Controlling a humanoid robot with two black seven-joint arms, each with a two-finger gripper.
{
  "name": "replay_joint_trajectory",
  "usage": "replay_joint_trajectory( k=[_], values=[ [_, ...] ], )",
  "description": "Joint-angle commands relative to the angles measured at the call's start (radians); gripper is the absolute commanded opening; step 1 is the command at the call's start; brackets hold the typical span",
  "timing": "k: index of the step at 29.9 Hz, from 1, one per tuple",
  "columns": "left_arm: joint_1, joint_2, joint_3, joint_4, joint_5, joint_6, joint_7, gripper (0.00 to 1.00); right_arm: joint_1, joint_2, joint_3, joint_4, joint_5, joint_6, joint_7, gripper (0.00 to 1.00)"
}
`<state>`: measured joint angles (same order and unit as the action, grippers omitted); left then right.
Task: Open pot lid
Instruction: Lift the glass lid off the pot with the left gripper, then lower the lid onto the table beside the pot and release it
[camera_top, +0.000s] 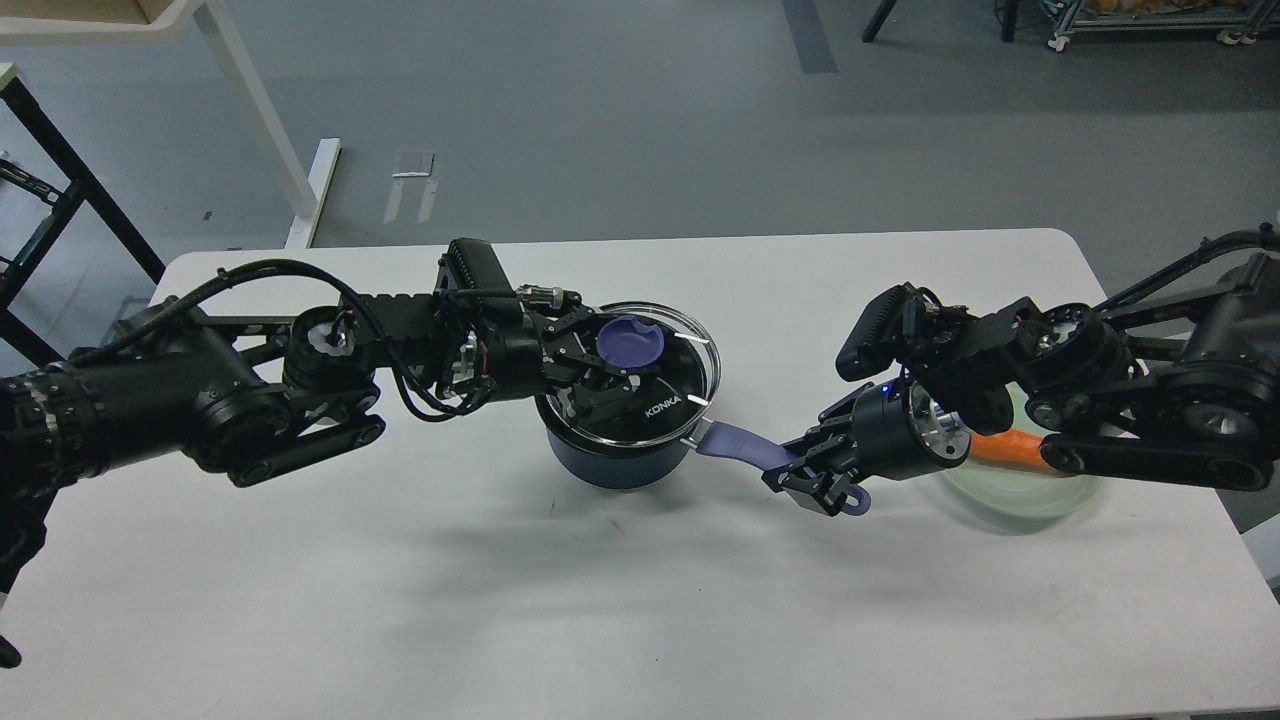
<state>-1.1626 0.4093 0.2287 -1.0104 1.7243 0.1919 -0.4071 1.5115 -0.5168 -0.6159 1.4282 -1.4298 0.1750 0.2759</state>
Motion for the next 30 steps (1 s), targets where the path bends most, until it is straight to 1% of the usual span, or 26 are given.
replay_joint_trajectory(
  k=[1,3,4,10,14,21,26,30],
  values=[
    [-0.031,0.071,0.000,-0.002,-0.035,0.000,-0.039,0.38,0.001,-0.002,0.001,0.000,0.003,0.000,0.000,0.23],
    [-0.031,0.124,-0.002,-0.007,-0.038,0.001,-0.074,0.37,0.001,-0.005,0.001,-0.002,0.011,0.000,0.000,0.23],
    [-0.031,0.158,0.000,-0.011,-0.040,0.001,-0.082,0.36,0.001,-0.008,0.001,-0.002,0.011,0.000,0.002,0.23],
    [0.001,0.354,0.015,-0.017,-0.042,0.003,-0.082,0.36,-0.002,-0.028,-0.004,-0.002,0.011,0.001,0.002,0.23],
    [0.081,0.424,0.017,-0.001,-0.037,0.003,-0.082,0.36,-0.001,-0.028,-0.004,-0.002,0.011,0.001,0.002,0.23],
    [0.175,0.468,0.018,0.021,-0.045,0.003,-0.082,0.36,0.003,-0.020,-0.004,-0.002,0.009,0.001,0.002,0.23],
    [0.241,0.450,0.015,0.104,-0.046,0.038,-0.082,0.36,0.006,-0.020,-0.002,-0.002,0.009,0.001,0.002,0.23],
    [0.279,0.424,0.015,0.133,-0.046,0.058,-0.082,0.36,0.007,-0.019,-0.004,-0.002,0.009,0.001,0.002,0.23]
  ],
)
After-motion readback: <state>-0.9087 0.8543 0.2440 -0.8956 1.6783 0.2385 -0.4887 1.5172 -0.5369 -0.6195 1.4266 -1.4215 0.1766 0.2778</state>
